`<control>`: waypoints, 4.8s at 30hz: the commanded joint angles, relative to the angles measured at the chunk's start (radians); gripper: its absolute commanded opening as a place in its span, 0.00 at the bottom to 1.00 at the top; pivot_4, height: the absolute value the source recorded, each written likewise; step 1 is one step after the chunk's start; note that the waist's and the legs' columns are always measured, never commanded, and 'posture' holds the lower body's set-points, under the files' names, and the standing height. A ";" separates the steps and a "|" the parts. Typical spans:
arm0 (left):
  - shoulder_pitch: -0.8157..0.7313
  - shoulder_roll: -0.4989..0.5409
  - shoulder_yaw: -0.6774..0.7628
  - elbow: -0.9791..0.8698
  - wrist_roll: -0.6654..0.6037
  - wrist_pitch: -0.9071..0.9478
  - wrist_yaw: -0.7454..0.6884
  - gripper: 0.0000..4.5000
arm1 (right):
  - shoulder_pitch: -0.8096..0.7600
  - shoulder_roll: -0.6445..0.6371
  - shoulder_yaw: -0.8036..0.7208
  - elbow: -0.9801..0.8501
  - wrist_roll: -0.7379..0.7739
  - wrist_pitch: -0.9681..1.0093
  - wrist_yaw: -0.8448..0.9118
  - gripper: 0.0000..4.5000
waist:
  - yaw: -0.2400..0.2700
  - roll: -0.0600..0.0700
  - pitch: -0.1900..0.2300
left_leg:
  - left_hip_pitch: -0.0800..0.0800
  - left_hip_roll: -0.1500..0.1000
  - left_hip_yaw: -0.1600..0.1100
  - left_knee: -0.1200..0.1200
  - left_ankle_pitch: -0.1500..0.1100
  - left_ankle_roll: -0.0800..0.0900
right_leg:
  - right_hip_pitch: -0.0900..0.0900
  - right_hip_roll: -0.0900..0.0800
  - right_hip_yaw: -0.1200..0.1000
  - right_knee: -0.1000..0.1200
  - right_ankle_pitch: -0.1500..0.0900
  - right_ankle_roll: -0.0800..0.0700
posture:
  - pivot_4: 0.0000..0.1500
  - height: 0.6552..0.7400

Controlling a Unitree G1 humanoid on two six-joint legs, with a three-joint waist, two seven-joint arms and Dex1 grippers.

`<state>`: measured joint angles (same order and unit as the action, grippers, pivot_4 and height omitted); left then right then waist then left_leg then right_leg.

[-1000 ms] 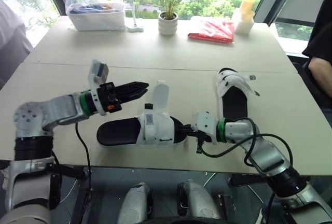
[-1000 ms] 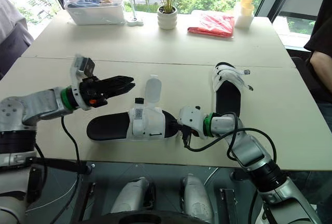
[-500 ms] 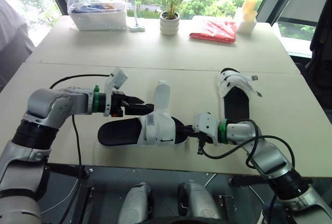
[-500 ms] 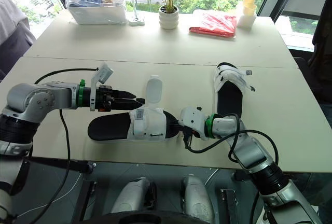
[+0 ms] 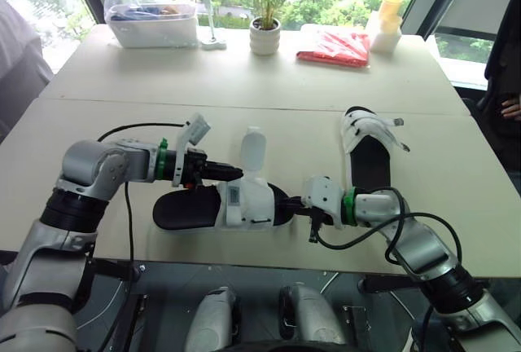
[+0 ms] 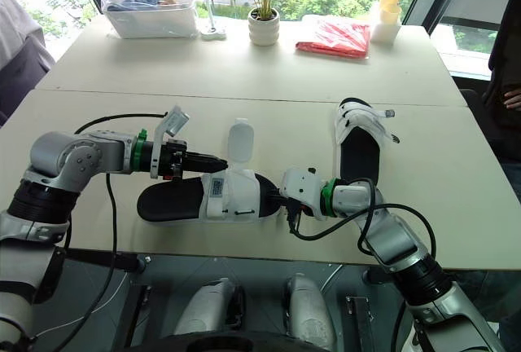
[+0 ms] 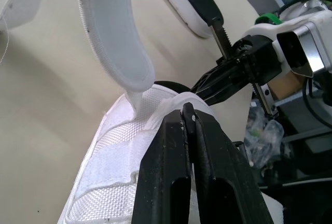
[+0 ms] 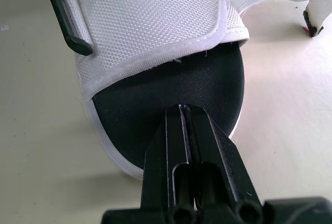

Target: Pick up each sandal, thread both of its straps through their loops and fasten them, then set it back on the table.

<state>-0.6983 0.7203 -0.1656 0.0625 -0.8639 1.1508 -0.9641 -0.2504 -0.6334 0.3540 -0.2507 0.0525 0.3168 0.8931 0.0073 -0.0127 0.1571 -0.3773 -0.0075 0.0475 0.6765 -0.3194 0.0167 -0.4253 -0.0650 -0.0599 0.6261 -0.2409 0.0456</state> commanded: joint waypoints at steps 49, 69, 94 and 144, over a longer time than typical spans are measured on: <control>-0.238 -0.096 0.248 0.286 0.091 0.076 -0.144 0.01 | 0.069 -0.035 0.093 0.111 -0.092 0.024 0.034 0.00 | 0.005 -0.004 -0.001 | 0.000 0.000 0.000 0.000 0.000 0.000 | 0.000 0.000 0.000 0.000 0.000 0.000 | 1.00 0.81; -0.130 -0.181 -0.004 0.466 0.410 -0.212 -0.162 0.01 | 0.078 -0.032 0.093 0.106 -0.095 0.023 0.026 0.00 | 0.005 -0.005 -0.002 | 0.001 0.000 0.000 0.000 0.000 0.001 | 0.000 0.000 0.000 0.000 0.000 0.000 | 1.00 0.81; -0.131 -0.129 0.066 0.165 0.329 -0.240 -0.281 0.29 | 0.092 -0.039 0.082 0.094 -0.094 0.029 0.017 0.00 | 0.004 -0.005 -0.003 | 0.000 0.000 0.000 0.001 -0.001 0.002 | 0.001 0.000 0.000 0.000 0.000 0.000 | 1.00 0.81; -0.607 -0.338 0.615 1.129 0.352 0.260 0.393 0.96 | 0.117 -0.035 0.085 0.083 -0.110 0.019 -0.016 0.00 | 0.004 -0.014 -0.006 | -0.007 0.000 -0.001 0.006 0.000 -0.001 | -0.004 0.000 -0.003 0.004 0.004 0.012 | 1.00 0.81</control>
<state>-1.3026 0.3645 0.4286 1.2302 -0.4932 1.3975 -0.5706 -0.2096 -0.6453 0.3529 -0.2786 0.0127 0.2771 0.8584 0.0117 -0.0263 0.1513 -0.3844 -0.0076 0.0468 0.6826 -0.3179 0.0132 -0.4289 -0.0648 -0.0632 0.6299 -0.2370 0.0573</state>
